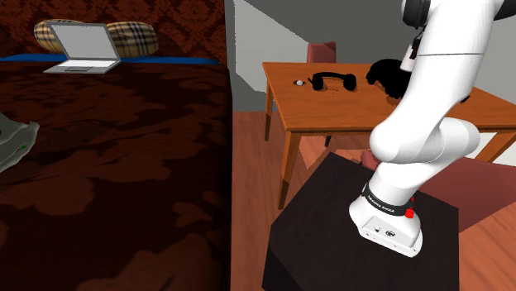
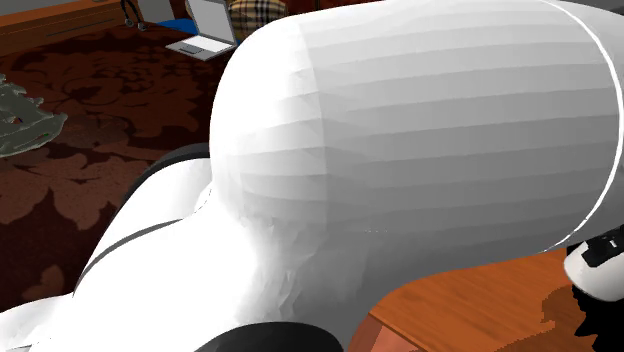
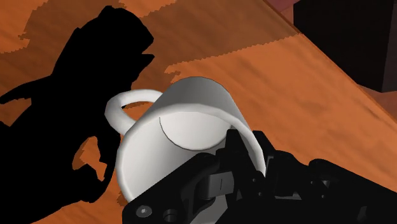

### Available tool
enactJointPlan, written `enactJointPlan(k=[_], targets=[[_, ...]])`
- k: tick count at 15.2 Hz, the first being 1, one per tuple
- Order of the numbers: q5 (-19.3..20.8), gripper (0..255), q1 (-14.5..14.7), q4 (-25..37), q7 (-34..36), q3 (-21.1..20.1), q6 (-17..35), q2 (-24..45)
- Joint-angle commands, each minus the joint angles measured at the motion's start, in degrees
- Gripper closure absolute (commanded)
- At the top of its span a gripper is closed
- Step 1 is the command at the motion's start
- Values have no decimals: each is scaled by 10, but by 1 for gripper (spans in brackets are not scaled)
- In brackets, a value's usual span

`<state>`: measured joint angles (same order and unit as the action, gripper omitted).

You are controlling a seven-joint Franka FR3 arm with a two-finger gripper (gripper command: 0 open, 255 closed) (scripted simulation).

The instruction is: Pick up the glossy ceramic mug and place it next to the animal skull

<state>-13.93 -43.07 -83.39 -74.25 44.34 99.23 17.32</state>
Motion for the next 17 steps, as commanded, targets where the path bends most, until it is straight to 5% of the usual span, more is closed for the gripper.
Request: enactJointPlan(k=[1, 17], targets=[[0, 255, 2, -16, -1, 0, 16, -1], [-13, 255, 12, -130, -15, -8, 135, 9]])
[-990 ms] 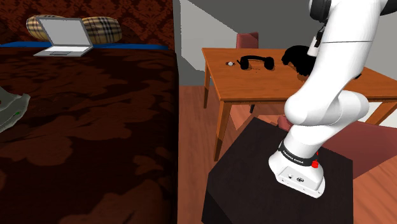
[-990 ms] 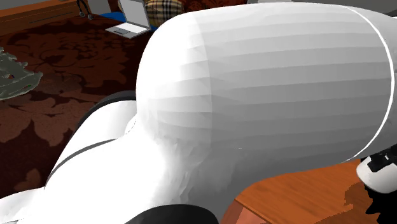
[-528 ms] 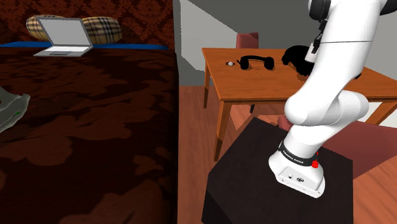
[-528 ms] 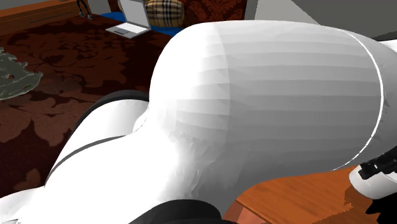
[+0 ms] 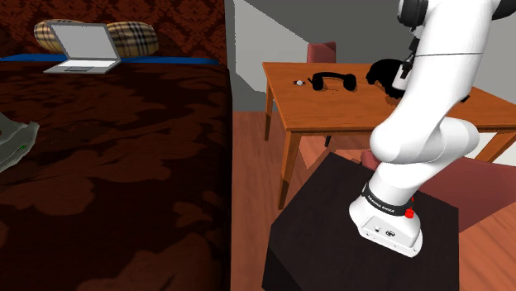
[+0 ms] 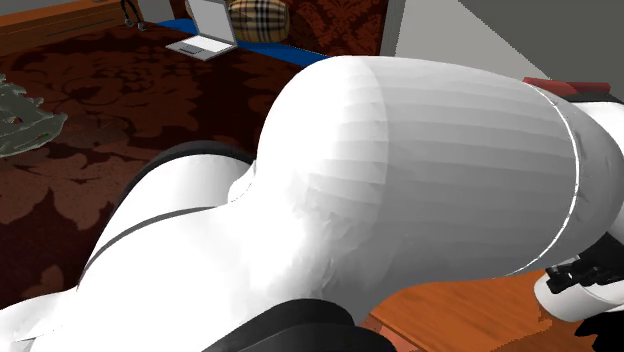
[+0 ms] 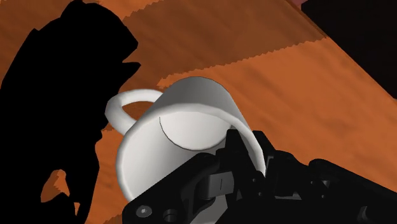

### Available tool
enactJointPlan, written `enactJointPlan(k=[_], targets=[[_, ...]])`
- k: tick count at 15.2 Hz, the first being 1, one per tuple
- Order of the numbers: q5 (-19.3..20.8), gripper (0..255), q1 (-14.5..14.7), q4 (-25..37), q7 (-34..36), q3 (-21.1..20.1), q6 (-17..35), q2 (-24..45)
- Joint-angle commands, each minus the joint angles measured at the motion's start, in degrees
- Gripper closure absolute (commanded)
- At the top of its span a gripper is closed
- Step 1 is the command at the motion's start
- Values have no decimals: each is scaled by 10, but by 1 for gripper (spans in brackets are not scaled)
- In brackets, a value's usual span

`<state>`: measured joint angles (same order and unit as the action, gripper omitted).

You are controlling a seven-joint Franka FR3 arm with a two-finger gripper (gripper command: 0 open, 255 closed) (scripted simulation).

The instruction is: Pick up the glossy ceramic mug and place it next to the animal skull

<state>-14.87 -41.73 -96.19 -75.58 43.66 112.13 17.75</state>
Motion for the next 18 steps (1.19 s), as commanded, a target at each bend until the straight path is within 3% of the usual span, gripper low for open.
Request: enactJointPlan(k=[1, 18], targets=[[-5, 255, -1, -8, -3, -2, 13, 6], [-53, 255, -15, -80, -36, -26, 121, 56]])
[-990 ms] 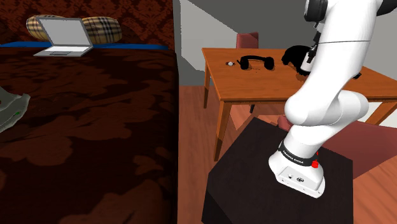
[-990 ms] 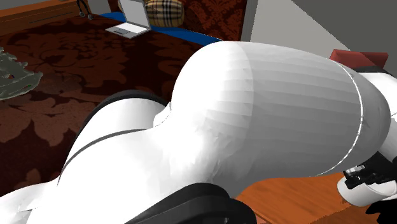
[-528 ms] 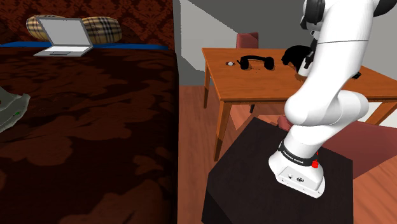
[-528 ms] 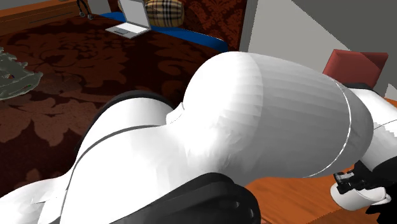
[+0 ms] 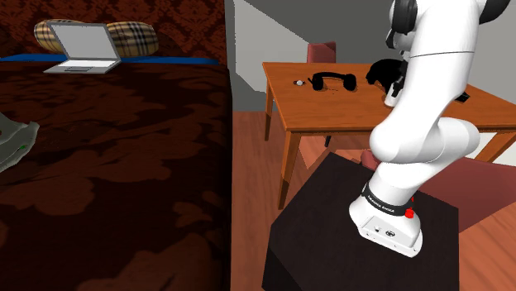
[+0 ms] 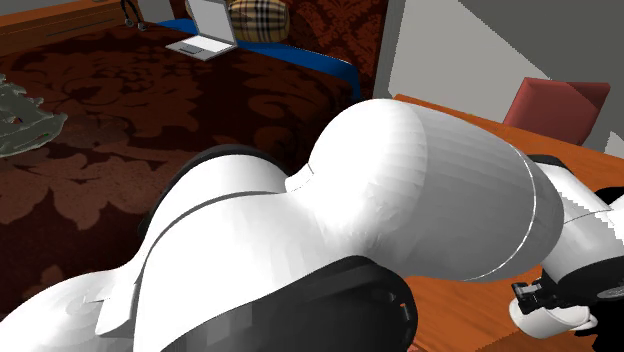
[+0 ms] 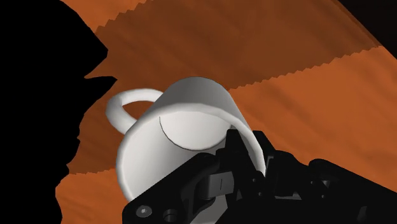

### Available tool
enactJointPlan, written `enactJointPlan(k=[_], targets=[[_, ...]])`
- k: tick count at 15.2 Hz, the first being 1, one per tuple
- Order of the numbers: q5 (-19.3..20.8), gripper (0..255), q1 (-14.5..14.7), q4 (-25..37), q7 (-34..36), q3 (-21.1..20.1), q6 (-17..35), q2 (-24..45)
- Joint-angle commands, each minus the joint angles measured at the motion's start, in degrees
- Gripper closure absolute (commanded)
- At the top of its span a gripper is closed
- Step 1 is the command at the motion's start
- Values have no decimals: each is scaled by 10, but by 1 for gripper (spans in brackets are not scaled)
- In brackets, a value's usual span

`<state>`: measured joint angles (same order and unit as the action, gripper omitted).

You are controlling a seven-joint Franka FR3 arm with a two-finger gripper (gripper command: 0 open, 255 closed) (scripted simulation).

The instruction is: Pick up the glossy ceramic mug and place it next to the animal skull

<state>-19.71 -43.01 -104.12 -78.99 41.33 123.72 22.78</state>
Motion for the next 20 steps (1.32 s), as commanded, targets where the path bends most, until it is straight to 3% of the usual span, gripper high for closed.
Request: enactJointPlan(k=[1, 8, 9, 14, 18, 20], targets=[[-8, 255, -3, -4, -5, -5, 11, 9], [-8, 255, -3, -4, -5, -5, 11, 9], [-8, 0, -3, -4, -5, -5, 11, 9], [-8, 0, -3, -4, -5, -5, 11, 9], [26, 0, 10, 22, 17, 14, -43, -29], [26, 0, 10, 22, 17, 14, -43, -29]])
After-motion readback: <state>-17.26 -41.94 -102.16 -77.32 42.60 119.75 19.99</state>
